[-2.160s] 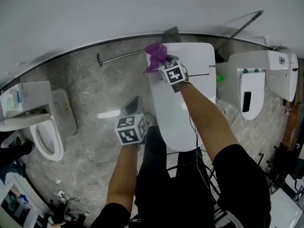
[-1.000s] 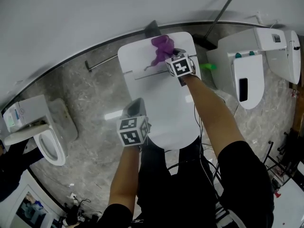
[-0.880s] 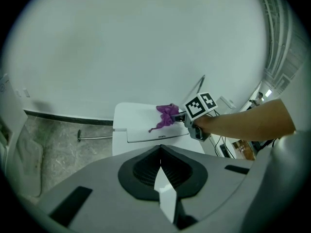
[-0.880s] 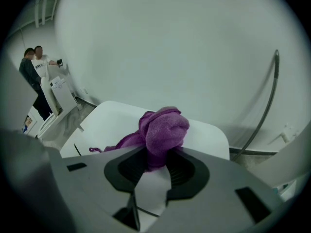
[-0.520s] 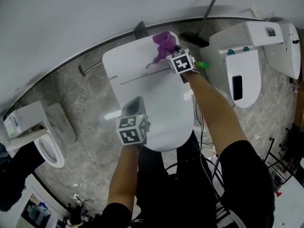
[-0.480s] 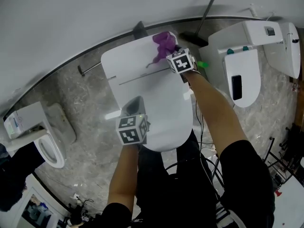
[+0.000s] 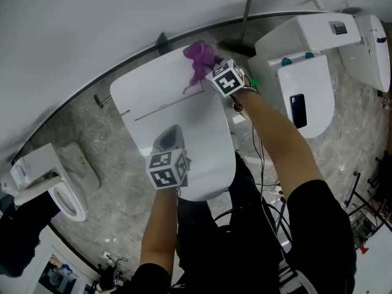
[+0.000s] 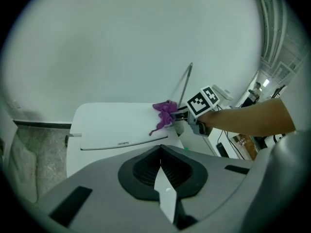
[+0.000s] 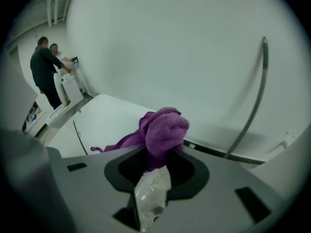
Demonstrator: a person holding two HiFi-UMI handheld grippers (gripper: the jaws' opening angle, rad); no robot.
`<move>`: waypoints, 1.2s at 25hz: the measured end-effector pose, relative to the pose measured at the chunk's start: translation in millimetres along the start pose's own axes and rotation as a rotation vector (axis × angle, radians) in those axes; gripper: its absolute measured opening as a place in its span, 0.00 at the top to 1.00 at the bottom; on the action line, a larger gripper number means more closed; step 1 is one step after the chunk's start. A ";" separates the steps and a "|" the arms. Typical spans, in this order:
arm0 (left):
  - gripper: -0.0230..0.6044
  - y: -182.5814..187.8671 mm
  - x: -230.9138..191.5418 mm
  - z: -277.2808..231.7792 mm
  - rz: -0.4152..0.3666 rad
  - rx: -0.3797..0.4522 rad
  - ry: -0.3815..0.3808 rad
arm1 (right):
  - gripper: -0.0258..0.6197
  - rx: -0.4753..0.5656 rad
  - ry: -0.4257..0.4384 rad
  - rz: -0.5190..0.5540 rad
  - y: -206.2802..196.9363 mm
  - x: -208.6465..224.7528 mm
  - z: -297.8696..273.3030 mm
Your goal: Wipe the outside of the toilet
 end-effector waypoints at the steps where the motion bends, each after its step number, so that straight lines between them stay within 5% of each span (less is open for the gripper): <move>1: 0.95 0.7 6.9 -5.3 -0.004 0.000 0.002 | 0.78 0.006 0.005 -0.016 -5.2 6.2 1.2; 9: 0.95 -0.9 59.9 -46.1 -0.032 -0.015 0.022 | 0.79 0.028 0.105 0.033 -57.1 48.9 -3.3; 17: 0.95 -3.1 89.4 -82.3 -0.041 -0.048 0.062 | 0.79 0.093 0.265 0.337 -66.2 52.7 -29.2; 23: 0.95 -3.4 90.3 -92.4 -0.034 -0.047 0.097 | 0.79 0.065 0.272 0.504 -72.2 51.1 -57.5; 30: 0.95 -20.7 84.5 -109.0 -0.048 -0.080 0.123 | 0.79 0.029 0.281 0.517 -94.6 54.1 -86.8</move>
Point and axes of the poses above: the fingertips, and each gripper's own axes: z backward along the fingers, x to its right, y out of its top, the point moved 10 cm from there along z, backward along the fingers, and after that the axes turned 3 degrees about x, right-handed, at the moved point
